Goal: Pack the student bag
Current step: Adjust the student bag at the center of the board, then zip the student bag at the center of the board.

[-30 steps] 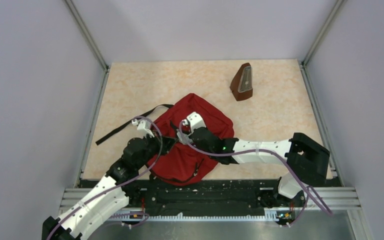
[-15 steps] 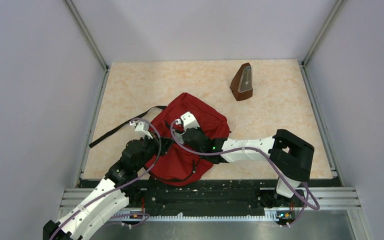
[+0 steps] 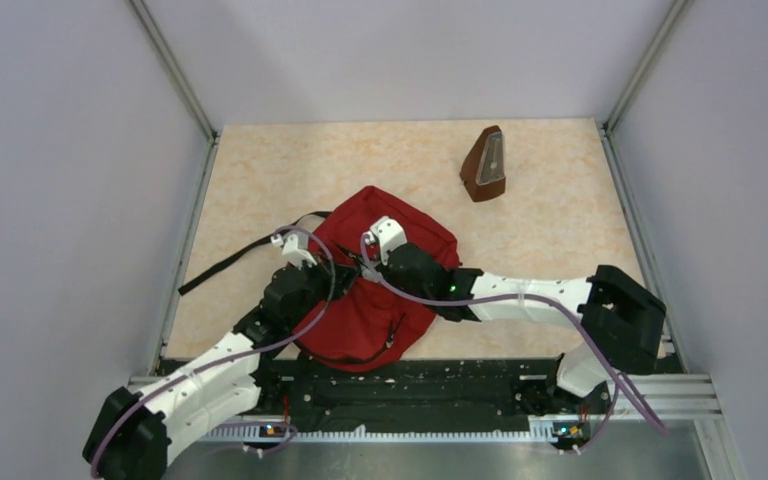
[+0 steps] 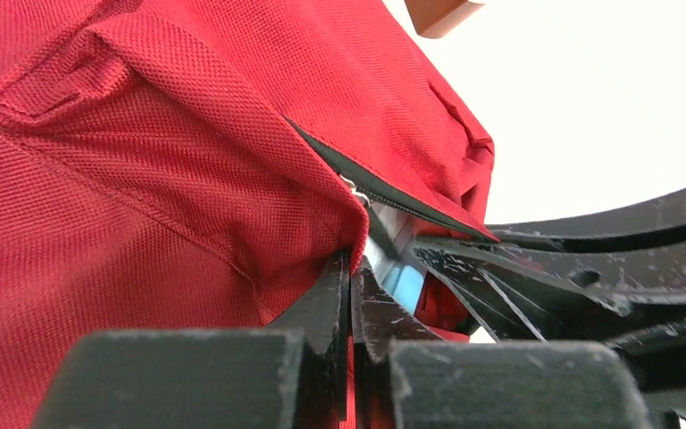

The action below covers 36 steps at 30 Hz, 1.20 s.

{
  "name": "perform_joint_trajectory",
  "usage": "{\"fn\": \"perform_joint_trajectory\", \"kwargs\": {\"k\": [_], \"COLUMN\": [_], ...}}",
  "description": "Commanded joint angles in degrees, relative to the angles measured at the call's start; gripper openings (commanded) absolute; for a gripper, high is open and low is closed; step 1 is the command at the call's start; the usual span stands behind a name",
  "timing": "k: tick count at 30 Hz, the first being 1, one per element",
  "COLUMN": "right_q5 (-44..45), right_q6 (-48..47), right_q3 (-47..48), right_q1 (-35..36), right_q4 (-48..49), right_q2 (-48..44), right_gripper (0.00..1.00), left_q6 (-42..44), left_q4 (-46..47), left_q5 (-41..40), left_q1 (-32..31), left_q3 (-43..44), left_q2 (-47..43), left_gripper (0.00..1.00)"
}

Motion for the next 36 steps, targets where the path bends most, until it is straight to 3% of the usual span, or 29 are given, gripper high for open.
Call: {"fn": "perform_joint_trajectory", "kwargs": {"k": [1, 5, 9, 12, 15, 18, 22, 25, 31, 36], "right_q5": [-13.4, -15.2, -14.2, -12.4, -11.9, -14.1, -15.5, -16.0, -17.3, -13.7], "right_q6": [0.7, 2.5, 2.2, 1.1, 0.8, 0.9, 3.7, 5.8, 9.3, 18.2], "right_q3": [-1.2, -1.1, -1.3, -1.1, -1.4, -1.3, 0.0, 1.5, 6.0, 8.0], "right_q1": [0.7, 0.7, 0.7, 0.6, 0.4, 0.1, -0.1, -0.2, -0.5, -2.2], "right_q4": [2.4, 3.5, 2.8, -0.2, -2.4, -3.0, -2.7, -1.7, 0.0, 1.5], "right_q2": [-0.4, 1.7, -0.5, -4.3, -8.7, -11.6, -12.1, -10.4, -4.1, -0.4], "right_gripper": [0.00, 0.00, 0.00, 0.22, 0.50, 0.63, 0.65, 0.65, 0.55, 0.51], "left_q6": [-3.0, -3.4, -1.6, 1.0, 3.2, 3.6, 3.4, 3.3, 4.1, 5.6], "left_q4": [15.3, 20.1, 16.8, 8.2, -3.0, -13.1, -23.2, -24.7, -21.1, -15.3], "left_q5": [-1.5, 1.1, 1.1, -0.6, -2.3, -5.0, -8.9, -10.9, -10.4, -9.4], "left_q1": [0.1, -0.1, -0.1, -0.2, -0.2, -0.2, -0.1, 0.0, 0.8, 2.9], "left_q3": [0.7, 1.8, 2.9, 3.5, 3.8, 3.9, 4.5, 6.1, 10.4, 11.9], "left_q2": [7.2, 14.7, 13.4, 6.9, -1.1, -9.4, -18.7, -20.1, -10.0, -3.0], "left_gripper": [0.00, 0.00, 0.00, 0.01, 0.27, 0.51, 0.66, 0.72, 0.76, 0.76]}}
